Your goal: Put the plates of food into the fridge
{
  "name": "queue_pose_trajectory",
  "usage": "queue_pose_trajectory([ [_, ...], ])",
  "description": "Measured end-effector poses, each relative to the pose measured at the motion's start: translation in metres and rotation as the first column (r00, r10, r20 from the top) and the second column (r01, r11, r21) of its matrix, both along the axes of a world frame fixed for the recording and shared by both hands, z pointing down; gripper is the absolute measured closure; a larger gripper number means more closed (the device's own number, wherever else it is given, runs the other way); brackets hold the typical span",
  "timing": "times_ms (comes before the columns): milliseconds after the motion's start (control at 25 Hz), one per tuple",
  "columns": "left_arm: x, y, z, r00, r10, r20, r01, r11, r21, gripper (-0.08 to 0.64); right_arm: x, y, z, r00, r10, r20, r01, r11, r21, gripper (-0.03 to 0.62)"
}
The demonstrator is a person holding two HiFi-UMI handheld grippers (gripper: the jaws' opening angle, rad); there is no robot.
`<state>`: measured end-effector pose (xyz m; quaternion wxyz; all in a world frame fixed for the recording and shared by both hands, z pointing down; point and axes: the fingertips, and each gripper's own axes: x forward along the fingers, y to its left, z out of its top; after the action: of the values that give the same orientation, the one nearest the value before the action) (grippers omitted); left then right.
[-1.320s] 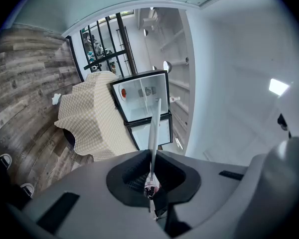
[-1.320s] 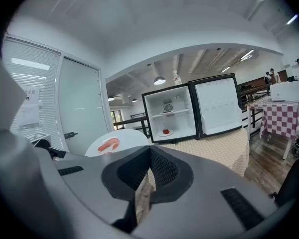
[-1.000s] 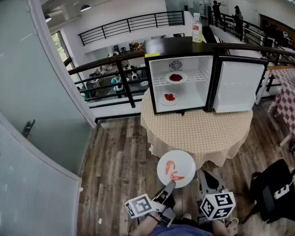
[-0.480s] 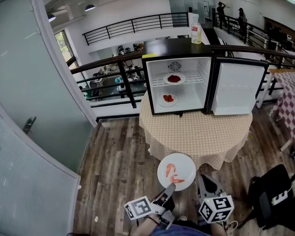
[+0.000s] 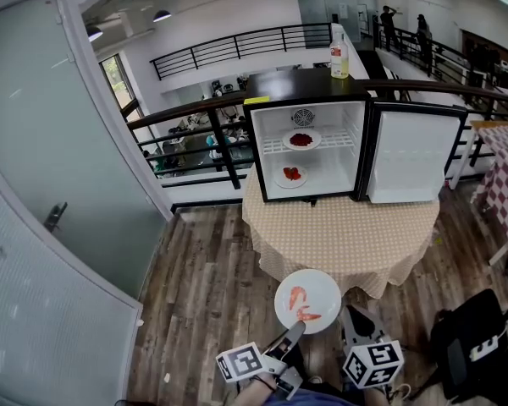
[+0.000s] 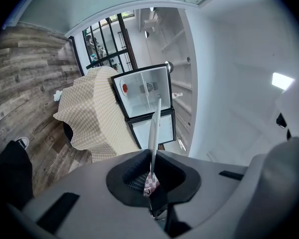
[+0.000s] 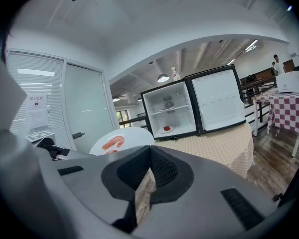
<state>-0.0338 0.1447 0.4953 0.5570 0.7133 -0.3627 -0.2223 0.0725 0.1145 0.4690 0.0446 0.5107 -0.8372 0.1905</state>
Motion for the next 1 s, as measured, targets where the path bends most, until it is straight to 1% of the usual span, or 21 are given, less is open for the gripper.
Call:
queue_pose_trajectory([
  [80, -0.001, -0.007, 0.002, 1.0, -0.002, 0.031, 0.002, 1.0, 0.007, 0.534, 0.002, -0.007, 0.0, 1.0, 0.002, 0.002, -0.002, 1.0, -0.004, 0.577],
  [200, 0.002, -0.02, 0.002, 1.0, -0.003, 0.003, 0.003, 1.0, -0.002, 0.534, 0.003, -0.021, 0.0, 1.0, 0.006, 0.002, -0.006, 1.0, -0.011, 0.577],
  [360, 0.002, -0.047, 0.003, 1.0, 0.009, 0.017, -0.009, 1.0, 0.005, 0.533, 0.003, -0.046, 0.002, 1.0, 0.01, 0.003, -0.01, 1.0, -0.018, 0.577],
  [600, -0.004, -0.106, -0.003, 1.0, 0.014, -0.002, -0.014, 1.0, 0.014, 0.533, -0.002, -0.099, 0.001, 1.0, 0.015, 0.0, -0.015, 1.0, -0.025, 0.577],
  [680, -0.013, -0.128, -0.005, 1.0, 0.011, 0.01, -0.012, 1.0, 0.02, 0.534, -0.006, -0.118, -0.001, 1.0, 0.019, 0.0, -0.019, 0.999, -0.028, 0.577],
  [800, -0.023, -0.162, -0.01, 1.0, -0.003, -0.022, 0.003, 1.0, 0.026, 0.534, -0.014, -0.146, -0.002, 1.0, 0.02, -0.01, -0.02, 0.999, -0.034, 0.577],
  [840, -0.027, -0.173, -0.01, 1.0, -0.009, -0.02, 0.009, 1.0, 0.025, 0.534, -0.017, -0.155, -0.002, 1.0, 0.019, -0.012, -0.02, 0.999, -0.036, 0.577],
  [920, -0.037, -0.194, -0.009, 1.0, -0.015, 0.007, 0.015, 1.0, 0.024, 0.534, -0.023, -0.173, -0.002, 1.0, 0.019, -0.015, -0.02, 0.999, -0.041, 0.577],
  [960, -0.039, -0.204, -0.01, 1.0, -0.015, 0.0, 0.015, 1.0, 0.023, 0.533, -0.025, -0.182, -0.001, 1.0, 0.019, -0.016, -0.02, 0.999, -0.045, 0.577],
  [1000, -0.037, -0.213, -0.013, 0.999, -0.016, -0.051, 0.017, 1.0, 0.018, 0.534, -0.028, -0.19, -0.001, 1.0, 0.019, -0.019, -0.02, 0.999, -0.049, 0.577],
])
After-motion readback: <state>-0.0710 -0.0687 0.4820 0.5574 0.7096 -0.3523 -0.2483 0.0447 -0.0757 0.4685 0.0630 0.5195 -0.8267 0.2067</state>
